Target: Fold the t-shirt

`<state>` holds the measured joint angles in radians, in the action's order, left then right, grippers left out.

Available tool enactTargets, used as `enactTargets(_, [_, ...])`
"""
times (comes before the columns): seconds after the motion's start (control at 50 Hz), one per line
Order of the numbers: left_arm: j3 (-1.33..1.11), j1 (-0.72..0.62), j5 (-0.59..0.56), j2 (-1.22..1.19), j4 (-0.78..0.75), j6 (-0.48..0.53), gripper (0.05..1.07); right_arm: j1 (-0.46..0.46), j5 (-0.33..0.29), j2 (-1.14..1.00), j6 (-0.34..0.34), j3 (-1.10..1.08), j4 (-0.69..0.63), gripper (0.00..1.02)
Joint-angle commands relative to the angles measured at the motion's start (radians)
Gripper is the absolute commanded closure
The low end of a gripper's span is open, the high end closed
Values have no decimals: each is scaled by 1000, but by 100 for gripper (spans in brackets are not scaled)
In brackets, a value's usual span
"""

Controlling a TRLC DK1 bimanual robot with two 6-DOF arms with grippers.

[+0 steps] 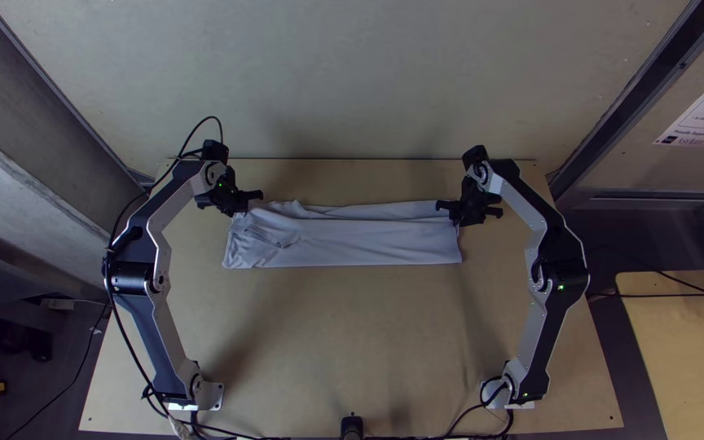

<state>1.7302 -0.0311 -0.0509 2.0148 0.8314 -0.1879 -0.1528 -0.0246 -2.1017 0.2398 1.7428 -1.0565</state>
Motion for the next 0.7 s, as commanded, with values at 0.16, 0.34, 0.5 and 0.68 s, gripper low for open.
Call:
enactTargets(0.16, [3, 45, -207, -90, -37, -104, 10, 38, 38, 91, 19, 3, -7, 3])
enactTargets(0.34, [-55, 80, -365, -215, 14, -142, 10, 45, 137, 183, -10, -22, -7, 3])
enactTargets(0.5, [-156, 128, -405, -324, 12, -104, 10, 56, 146, 295, -7, -57, -5, 3])
enactTargets(0.68, [-268, 206, -515, -407, 12, -53, 10, 61, 146, 405, -13, -74, 0, 3])
